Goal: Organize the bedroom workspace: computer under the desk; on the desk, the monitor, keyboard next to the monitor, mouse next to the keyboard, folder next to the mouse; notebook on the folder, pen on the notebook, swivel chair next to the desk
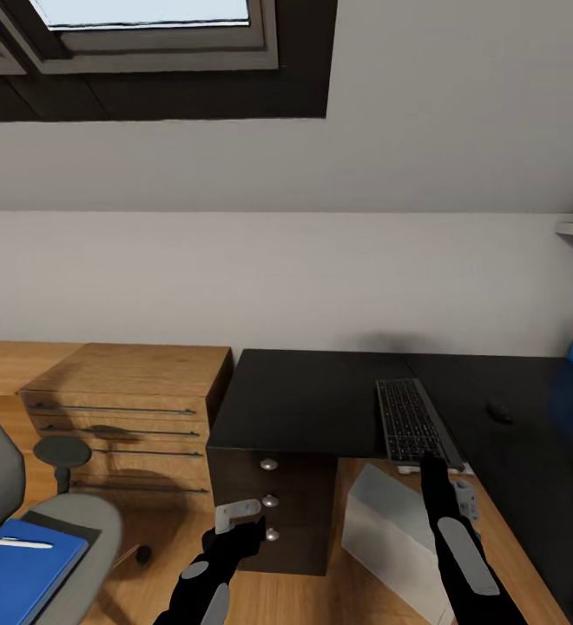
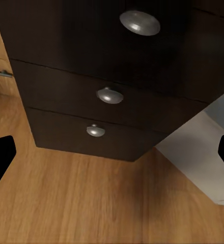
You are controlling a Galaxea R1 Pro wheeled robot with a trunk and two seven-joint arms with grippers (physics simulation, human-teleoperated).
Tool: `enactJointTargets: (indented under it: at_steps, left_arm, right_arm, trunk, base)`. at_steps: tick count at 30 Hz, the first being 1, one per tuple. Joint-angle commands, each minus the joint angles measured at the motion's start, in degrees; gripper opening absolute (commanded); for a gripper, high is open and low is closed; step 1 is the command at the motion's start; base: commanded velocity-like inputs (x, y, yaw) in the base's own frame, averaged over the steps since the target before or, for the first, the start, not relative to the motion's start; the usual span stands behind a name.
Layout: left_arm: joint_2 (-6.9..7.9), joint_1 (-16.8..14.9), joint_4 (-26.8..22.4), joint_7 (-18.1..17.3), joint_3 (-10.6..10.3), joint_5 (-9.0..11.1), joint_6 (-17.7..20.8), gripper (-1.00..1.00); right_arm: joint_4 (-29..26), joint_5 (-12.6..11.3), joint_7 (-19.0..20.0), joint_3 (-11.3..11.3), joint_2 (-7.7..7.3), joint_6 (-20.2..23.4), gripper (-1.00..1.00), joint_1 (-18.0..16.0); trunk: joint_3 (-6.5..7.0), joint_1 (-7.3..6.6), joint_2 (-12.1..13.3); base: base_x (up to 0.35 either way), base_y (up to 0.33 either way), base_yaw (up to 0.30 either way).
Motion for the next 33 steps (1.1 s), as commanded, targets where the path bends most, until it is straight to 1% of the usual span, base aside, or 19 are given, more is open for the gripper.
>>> enactJointTargets:
  at_steps: [1, 2, 4, 6, 7, 8, 10, 12, 15, 24, 33]
  left_arm:
    - [-0.01, -0.05, -0.07, 0.46, -0.23, 0.60, 0.21, 1.00]
    - [-0.02, -0.04, -0.10, 0.43, -0.30, 0.60, 0.23, 1.00]
    - [-0.13, -0.03, -0.49, 0.35, -1.25, 0.65, 0.29, 1.00]
    - [-0.19, -0.02, -1.10, 0.35, -2.73, 0.73, 0.46, 1.00]
    - [-0.19, 0.00, -1.81, 0.36, -3.82, 0.89, 0.83, 1.00]
    - [-0.16, 0.17, -2.75, 0.36, -4.66, 1.36, 1.60, 1.00]
    - [0.00, 1.10, -6.35, 0.42, -5.79, 4.70, 5.52, 1.00]
    - [0.10, 1.41, -8.01, 0.52, -6.06, 6.58, 7.49, 1.00]
    - [0.17, 1.53, -8.61, 0.62, -6.15, 7.29, 8.21, 1.00]
    - [0.20, 1.57, -8.71, 0.66, -6.19, 7.53, 8.54, 1.00]
    - [0.20, 1.57, -8.57, 0.66, -6.19, 7.54, 8.55, 1.00]
  right_arm:
    - [0.00, -0.09, 0.42, -0.05, 0.04, -0.41, -1.00, -0.04]
    - [0.00, 0.10, 0.43, -0.05, 0.04, -0.52, -1.00, -0.04]
    - [0.00, 0.62, 0.46, -0.05, 0.03, -0.96, -1.00, -0.04]
    - [0.00, 0.78, 0.47, -0.02, 0.01, -1.17, -1.00, -0.04]
    - [0.00, 0.90, 0.47, 0.00, -0.01, -1.25, -1.00, -0.04]
    - [-0.02, 1.08, 0.47, 0.00, -0.02, -1.30, -1.00, -0.07]
    - [-0.07, 2.16, 0.47, -0.04, -0.03, -1.37, -1.00, -0.11]
    - [-0.07, 2.83, 0.47, -0.05, -0.04, -1.39, -1.00, -0.12]
    - [-0.03, 3.06, 0.40, -0.06, -0.04, -1.39, -1.00, -0.12]
    - [-0.07, 3.04, 0.21, -0.14, 0.06, -1.27, -1.00, -0.12]
    - [-0.09, 2.55, 0.21, -0.32, 0.13, -1.14, -1.00, -0.12]
  trunk:
    - [-0.06, 0.01, -0.04]
    - [-0.06, 0.01, -0.04]
    - [-0.06, 0.01, -0.04]
    - [-0.06, 0.01, -0.04]
    - [-0.06, 0.01, -0.04]
    - [-0.06, 0.01, -0.04]
    - [-0.42, 0.45, -0.84]
    - [-0.78, 0.89, -1.64]
    - [-1.32, 1.55, -2.85]
    - [-2.94, 3.53, -6.46]
    - [-4.55, 5.50, -10.06]
  base:
    - [0.065, 0.000, 0.000]
    - [0.052, 0.000, 0.000]
    - [0.022, 0.000, 0.000]
    - [0.010, 0.000, 0.000]
    - [0.006, 0.000, 0.000]
    - [0.004, 0.000, 0.000]
    - [0.001, 0.000, 0.000]
    - [0.000, 0.000, 0.000]
    - [0.000, 0.000, 0.000]
    - [0.000, 0.000, 0.000]
    - [0.000, 0.000, 0.000]
